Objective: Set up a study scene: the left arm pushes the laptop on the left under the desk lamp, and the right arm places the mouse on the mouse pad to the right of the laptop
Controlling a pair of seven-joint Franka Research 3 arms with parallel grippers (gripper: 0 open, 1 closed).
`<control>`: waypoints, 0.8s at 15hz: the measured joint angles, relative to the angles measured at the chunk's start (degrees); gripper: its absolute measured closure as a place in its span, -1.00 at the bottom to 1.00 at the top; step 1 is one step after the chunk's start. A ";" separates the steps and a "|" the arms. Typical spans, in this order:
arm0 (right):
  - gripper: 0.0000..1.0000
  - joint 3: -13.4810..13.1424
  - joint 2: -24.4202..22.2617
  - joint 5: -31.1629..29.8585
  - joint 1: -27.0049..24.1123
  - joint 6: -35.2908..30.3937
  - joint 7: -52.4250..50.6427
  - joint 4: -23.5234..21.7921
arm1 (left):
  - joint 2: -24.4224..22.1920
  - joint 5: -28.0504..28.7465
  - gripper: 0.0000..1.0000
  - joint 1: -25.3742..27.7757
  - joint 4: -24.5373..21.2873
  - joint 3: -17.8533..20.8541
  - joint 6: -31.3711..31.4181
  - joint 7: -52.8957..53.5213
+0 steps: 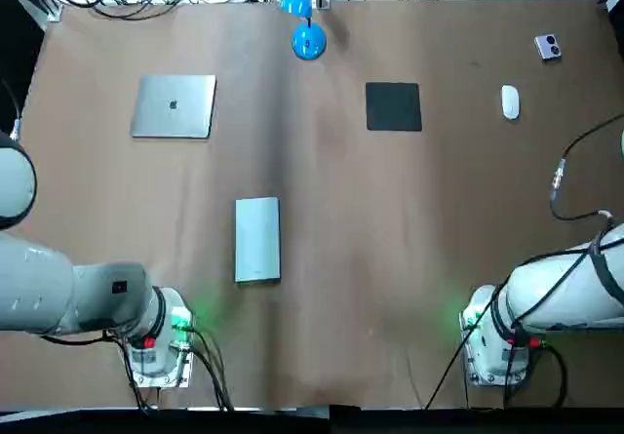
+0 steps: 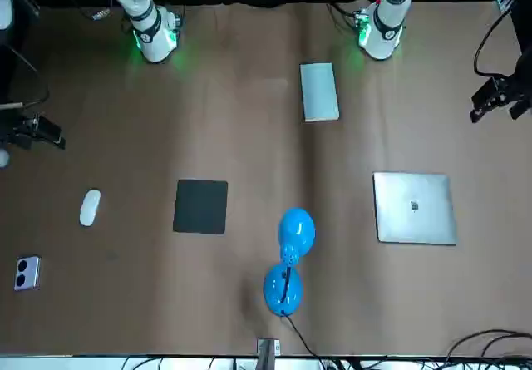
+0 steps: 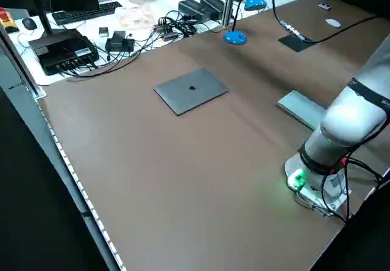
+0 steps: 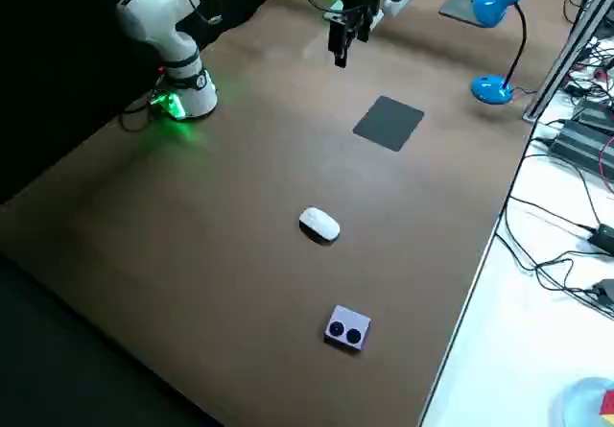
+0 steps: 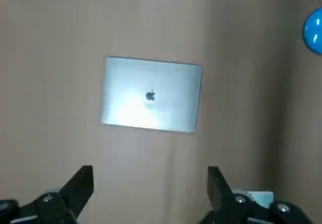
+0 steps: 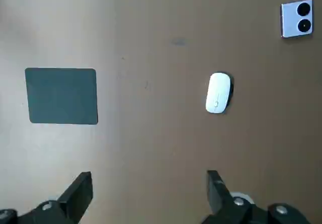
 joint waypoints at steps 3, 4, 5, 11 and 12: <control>-1.00 0.01 0.00 0.00 0.00 0.02 0.00 0.00 | -0.89 0.00 -1.00 0.00 -0.63 -0.04 0.08 0.05; -1.00 0.02 0.00 0.00 0.01 0.02 0.00 0.00 | -1.13 0.00 -1.00 -0.01 -0.83 -0.05 0.11 0.05; -1.00 0.03 0.00 0.00 0.01 0.02 0.00 0.00 | -1.26 0.00 -1.00 -0.02 -0.98 -0.05 0.13 0.05; -1.00 0.02 0.00 0.00 0.00 0.32 0.00 -0.04 | -1.29 0.00 -1.00 0.14 -2.10 -0.02 0.13 0.06; -1.00 -0.02 0.00 0.00 -0.03 0.89 0.00 -0.16 | -1.29 0.00 -1.00 0.17 -2.16 0.00 0.13 0.06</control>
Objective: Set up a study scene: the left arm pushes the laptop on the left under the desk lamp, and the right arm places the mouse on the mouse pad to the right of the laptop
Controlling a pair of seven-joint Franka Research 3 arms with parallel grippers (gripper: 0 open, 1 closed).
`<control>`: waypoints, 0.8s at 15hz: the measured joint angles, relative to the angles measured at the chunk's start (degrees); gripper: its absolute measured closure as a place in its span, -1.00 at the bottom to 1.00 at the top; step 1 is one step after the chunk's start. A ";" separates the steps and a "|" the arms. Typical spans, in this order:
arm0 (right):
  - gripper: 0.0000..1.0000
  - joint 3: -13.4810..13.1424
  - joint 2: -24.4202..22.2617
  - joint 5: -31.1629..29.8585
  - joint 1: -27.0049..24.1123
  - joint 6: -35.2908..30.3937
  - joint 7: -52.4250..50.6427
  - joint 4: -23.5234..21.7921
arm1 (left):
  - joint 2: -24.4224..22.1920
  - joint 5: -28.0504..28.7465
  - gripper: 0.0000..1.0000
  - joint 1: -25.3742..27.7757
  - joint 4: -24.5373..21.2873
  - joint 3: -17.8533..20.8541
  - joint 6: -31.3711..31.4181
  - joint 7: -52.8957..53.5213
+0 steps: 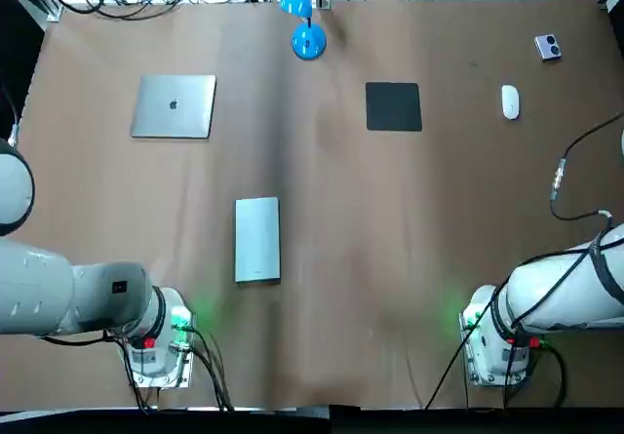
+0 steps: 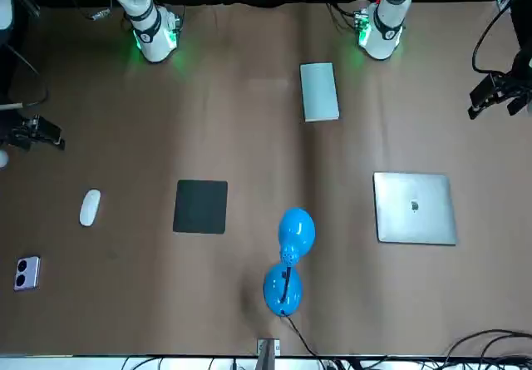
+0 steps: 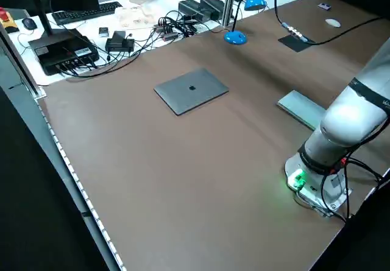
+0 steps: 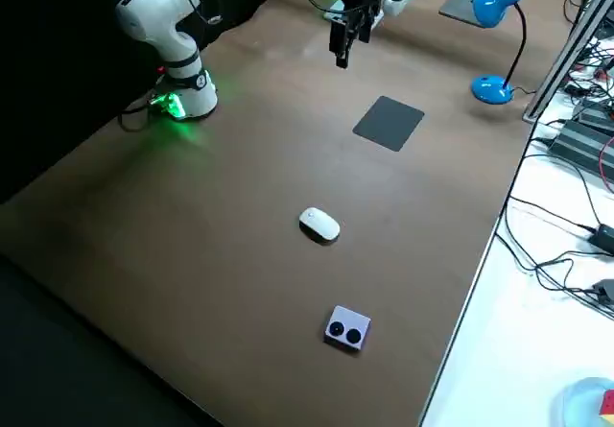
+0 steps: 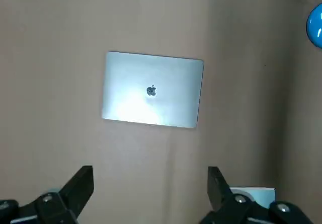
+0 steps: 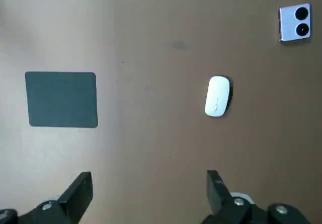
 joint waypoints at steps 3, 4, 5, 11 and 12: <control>-1.00 -0.21 0.01 0.00 -0.58 4.56 0.01 -2.69 | 0.00 0.00 -1.00 -0.11 -0.22 -0.08 -0.05 -0.03; -1.00 -0.33 0.04 0.00 -1.08 7.15 0.01 -4.44 | 0.01 0.00 -1.00 -0.08 -0.29 -0.07 -0.06 -0.10; -1.00 -0.44 0.07 0.00 -1.65 9.62 -0.01 -6.28 | 0.03 0.00 -1.00 0.01 -0.38 -0.02 -0.10 -0.23; -1.00 -0.57 1.47 0.00 -5.43 20.79 -0.06 -16.02 | 4.40 -0.05 -1.00 3.41 -1.40 0.81 2.31 -13.21; -1.00 -0.58 2.18 0.00 -6.09 22.46 -0.07 -17.29 | 5.52 -0.05 -1.00 3.72 -1.50 0.83 2.75 -17.55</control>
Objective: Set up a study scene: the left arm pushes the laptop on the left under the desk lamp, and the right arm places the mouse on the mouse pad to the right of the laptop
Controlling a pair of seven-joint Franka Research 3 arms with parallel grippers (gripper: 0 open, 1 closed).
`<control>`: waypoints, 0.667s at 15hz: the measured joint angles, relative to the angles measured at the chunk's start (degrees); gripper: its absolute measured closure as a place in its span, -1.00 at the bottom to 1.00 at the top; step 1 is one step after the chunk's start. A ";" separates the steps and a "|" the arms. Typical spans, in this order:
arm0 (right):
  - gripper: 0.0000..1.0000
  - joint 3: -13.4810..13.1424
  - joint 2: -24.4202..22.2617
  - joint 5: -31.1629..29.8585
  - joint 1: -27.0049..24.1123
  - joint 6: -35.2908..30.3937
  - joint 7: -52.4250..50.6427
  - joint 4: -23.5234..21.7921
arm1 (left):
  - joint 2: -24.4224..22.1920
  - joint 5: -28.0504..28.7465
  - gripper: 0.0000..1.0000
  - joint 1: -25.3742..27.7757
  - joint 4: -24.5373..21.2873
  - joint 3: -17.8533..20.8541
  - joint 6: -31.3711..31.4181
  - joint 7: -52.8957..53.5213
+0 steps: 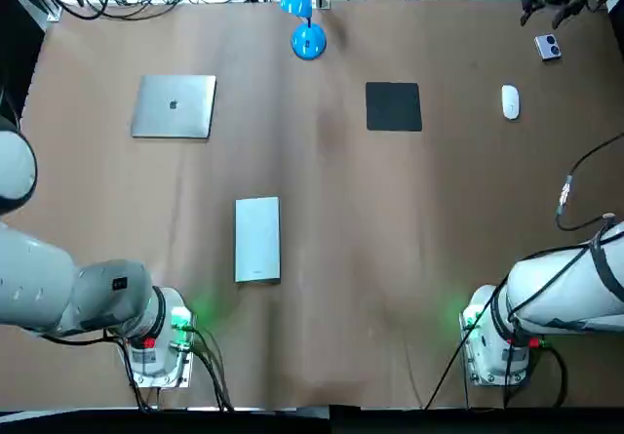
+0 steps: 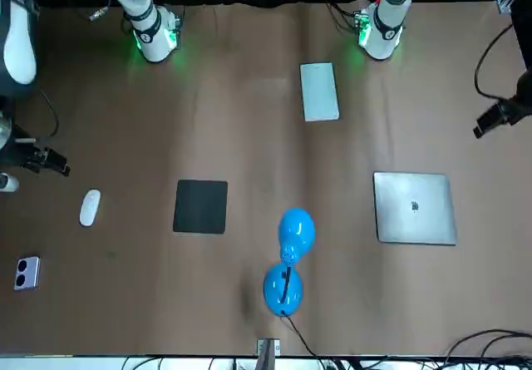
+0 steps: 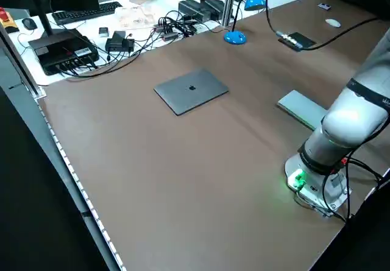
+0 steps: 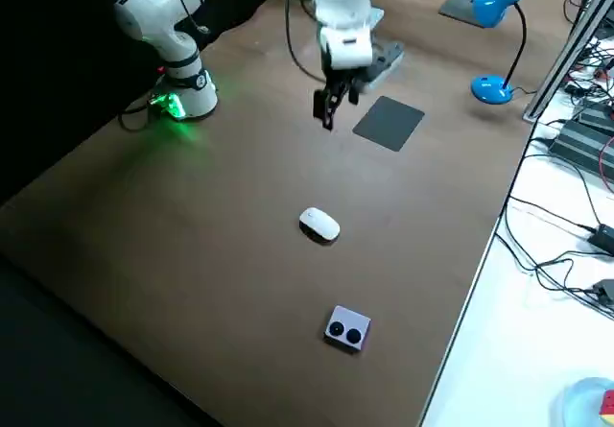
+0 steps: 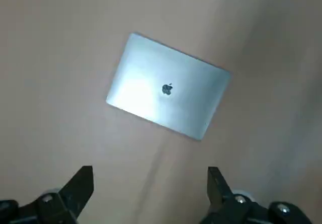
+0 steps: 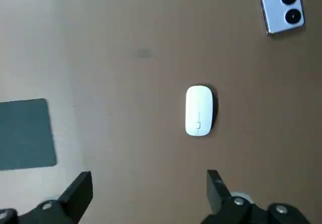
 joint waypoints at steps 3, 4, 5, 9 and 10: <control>-1.00 -0.03 2.32 0.00 -1.27 2.77 0.00 -1.76 | 4.35 0.00 -1.00 0.60 -0.43 0.04 3.36 -15.51; -1.00 -0.03 3.34 0.00 -1.71 3.45 0.00 -2.00 | 6.04 0.00 -1.00 1.02 -0.71 0.06 5.42 -19.14; -1.00 -0.04 4.52 0.00 -2.20 4.34 0.00 -2.14 | 7.71 0.00 -1.00 1.73 -1.01 0.07 7.43 -22.24; -1.00 0.03 10.03 0.00 -3.05 9.45 0.00 -2.28 | 15.23 -0.02 -1.00 6.58 -1.98 0.20 16.99 -34.41; -1.00 0.17 11.24 0.00 -3.02 10.88 0.00 -2.27 | 17.51 -0.02 -1.00 7.09 -2.13 0.24 20.07 -39.23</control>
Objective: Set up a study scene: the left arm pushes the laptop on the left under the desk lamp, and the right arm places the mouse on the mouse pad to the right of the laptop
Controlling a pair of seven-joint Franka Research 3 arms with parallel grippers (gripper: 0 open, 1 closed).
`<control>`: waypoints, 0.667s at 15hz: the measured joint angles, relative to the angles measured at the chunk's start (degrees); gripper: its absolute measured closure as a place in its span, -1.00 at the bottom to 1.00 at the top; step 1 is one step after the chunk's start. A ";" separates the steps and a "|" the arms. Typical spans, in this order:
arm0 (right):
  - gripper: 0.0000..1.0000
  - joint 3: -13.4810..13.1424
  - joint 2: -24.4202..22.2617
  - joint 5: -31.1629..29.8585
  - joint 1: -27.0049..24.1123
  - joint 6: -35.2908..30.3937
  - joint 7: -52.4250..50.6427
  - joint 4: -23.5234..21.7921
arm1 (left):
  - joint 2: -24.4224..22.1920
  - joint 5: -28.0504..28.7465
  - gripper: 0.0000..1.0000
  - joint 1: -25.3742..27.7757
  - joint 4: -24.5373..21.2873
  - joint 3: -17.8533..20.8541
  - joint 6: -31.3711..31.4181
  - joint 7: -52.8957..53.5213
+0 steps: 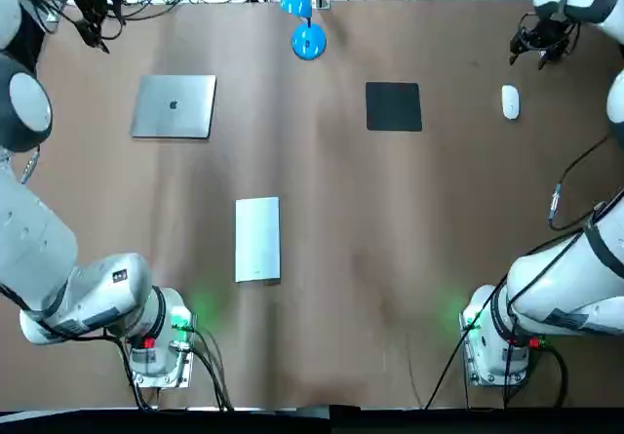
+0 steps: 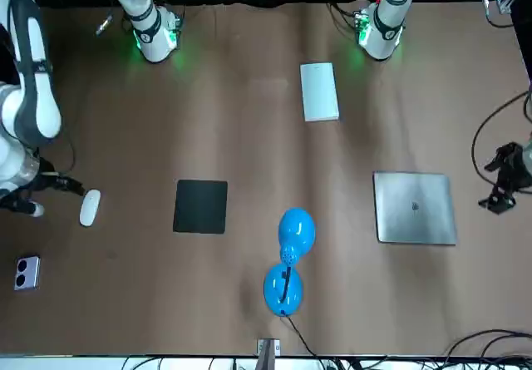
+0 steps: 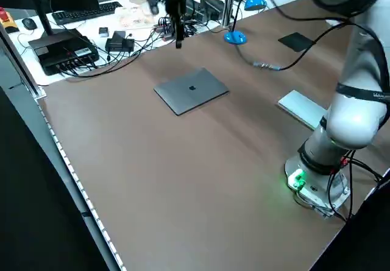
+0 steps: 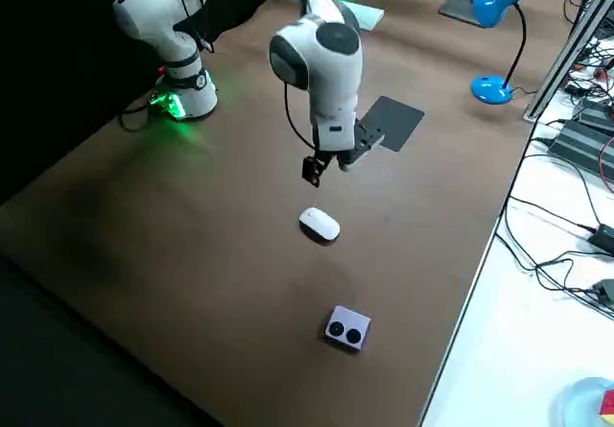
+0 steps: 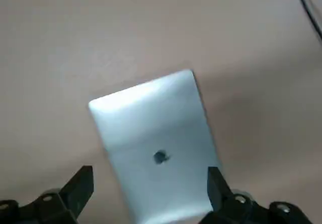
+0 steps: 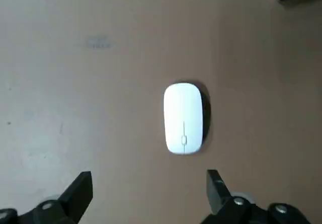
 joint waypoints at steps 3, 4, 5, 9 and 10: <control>-1.00 0.24 2.78 0.00 0.03 4.32 -1.01 0.01 | 7.33 0.08 -1.00 0.07 -0.18 0.13 7.52 -12.52; -1.00 0.21 3.52 0.00 -0.05 5.79 -2.38 0.01 | 9.54 0.09 -1.00 0.05 -0.15 0.25 9.37 -14.56; -1.00 0.17 4.17 0.00 -0.15 6.96 -3.56 0.03 | 11.34 0.09 -1.00 0.05 -0.08 0.47 10.89 -15.65; -1.00 -0.03 7.10 0.00 -1.46 10.32 -4.83 0.04 | 16.30 0.09 -1.00 0.06 0.15 2.22 16.94 -16.60; -1.00 -0.04 8.23 0.00 -2.31 11.05 -5.17 0.05 | 18.46 0.09 -1.00 0.08 0.23 3.20 19.64 -16.60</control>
